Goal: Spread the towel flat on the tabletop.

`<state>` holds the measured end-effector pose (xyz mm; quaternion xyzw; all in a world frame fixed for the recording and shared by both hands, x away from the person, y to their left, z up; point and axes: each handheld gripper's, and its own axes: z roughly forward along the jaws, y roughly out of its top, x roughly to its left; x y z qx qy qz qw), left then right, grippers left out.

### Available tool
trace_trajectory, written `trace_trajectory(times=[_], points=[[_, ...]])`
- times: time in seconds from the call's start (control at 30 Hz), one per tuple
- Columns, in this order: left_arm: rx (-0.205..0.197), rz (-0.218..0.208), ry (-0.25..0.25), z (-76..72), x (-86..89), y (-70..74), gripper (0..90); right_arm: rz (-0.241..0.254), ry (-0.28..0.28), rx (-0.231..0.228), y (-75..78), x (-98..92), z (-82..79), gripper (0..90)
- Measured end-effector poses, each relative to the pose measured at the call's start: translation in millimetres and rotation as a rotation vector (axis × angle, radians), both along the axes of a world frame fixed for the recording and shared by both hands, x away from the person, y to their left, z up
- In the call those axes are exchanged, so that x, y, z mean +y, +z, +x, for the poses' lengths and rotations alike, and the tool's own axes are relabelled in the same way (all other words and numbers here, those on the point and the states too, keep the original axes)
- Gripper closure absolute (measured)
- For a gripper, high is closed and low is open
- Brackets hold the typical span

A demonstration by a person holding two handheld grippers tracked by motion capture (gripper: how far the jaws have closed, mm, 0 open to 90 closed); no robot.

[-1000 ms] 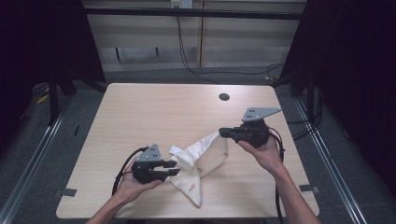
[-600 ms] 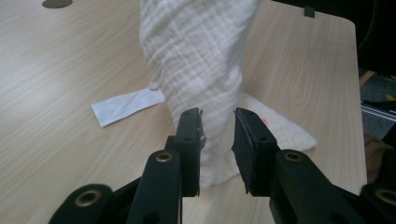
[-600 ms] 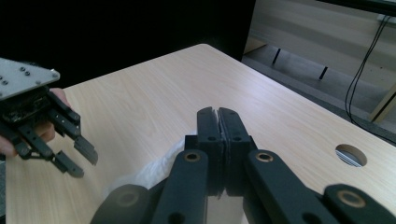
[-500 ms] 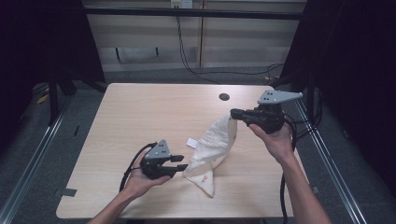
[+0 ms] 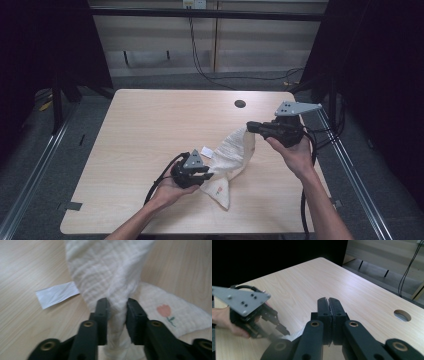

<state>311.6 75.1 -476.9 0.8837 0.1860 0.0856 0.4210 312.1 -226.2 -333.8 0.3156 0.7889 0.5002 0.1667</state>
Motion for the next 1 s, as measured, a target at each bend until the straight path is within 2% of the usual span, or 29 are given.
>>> trace_trajectory(times=[0.03, 0.07, 0.1, 0.13, 0.23, 0.27, 0.5, 0.6, 0.7, 0.83, 1.0], points=[[0.018, -0.043, -0.002, 1.9, 5.0, 3.1, 84.5, -0.003, -0.002, 0.001, -0.6, -0.7, -0.6, 88.7], [0.018, -0.043, -0.002, 1.9, 5.0, 3.1, 86.7, -0.005, -0.006, 0.003, -1.5, -2.3, -1.3, 88.7], [0.031, -0.102, -0.012, 4.2, 16.0, 12.6, 87.4, -0.004, -0.010, 0.003, -1.9, -4.4, -1.7, 88.7], [0.042, -0.131, -0.011, 4.5, 21.9, 18.7, 87.6, 0.000, -0.017, 0.004, -2.0, -7.0, -2.1, 88.7], [0.035, -0.208, -0.011, 4.7, 41.3, 38.6, 88.0, 0.013, -0.036, 0.002, -0.5, -15.7, -3.6, 88.7], [0.034, -0.223, -0.006, 4.3, 47.2, 44.6, 88.0, 0.015, -0.040, 0.000, 0.4, -18.4, -4.3, 88.8], [0.004, -0.260, -0.024, -0.8, 70.8, 71.7, 88.1, 0.006, -0.066, -0.011, 8.2, -31.1, -11.0, 88.8], [-0.016, -0.276, -0.029, -3.1, 77.2, 84.5, 88.1, 0.027, -0.071, -0.033, 15.5, -37.5, -16.2, 88.8], [-0.042, -0.273, -0.034, -5.0, 78.9, 97.6, 88.0, 0.041, -0.069, -0.050, 22.1, -40.6, -20.4, 88.8], [-0.072, -0.289, -0.058, -12.4, 80.9, 119.4, 87.9, 0.042, -0.059, -0.083, 36.4, -42.6, -31.0, 88.8], [-0.080, -0.323, -0.079, -25.8, 84.1, 138.8, 87.8, 0.061, -0.028, -0.140, 61.8, -48.3, -55.8, 88.8]])
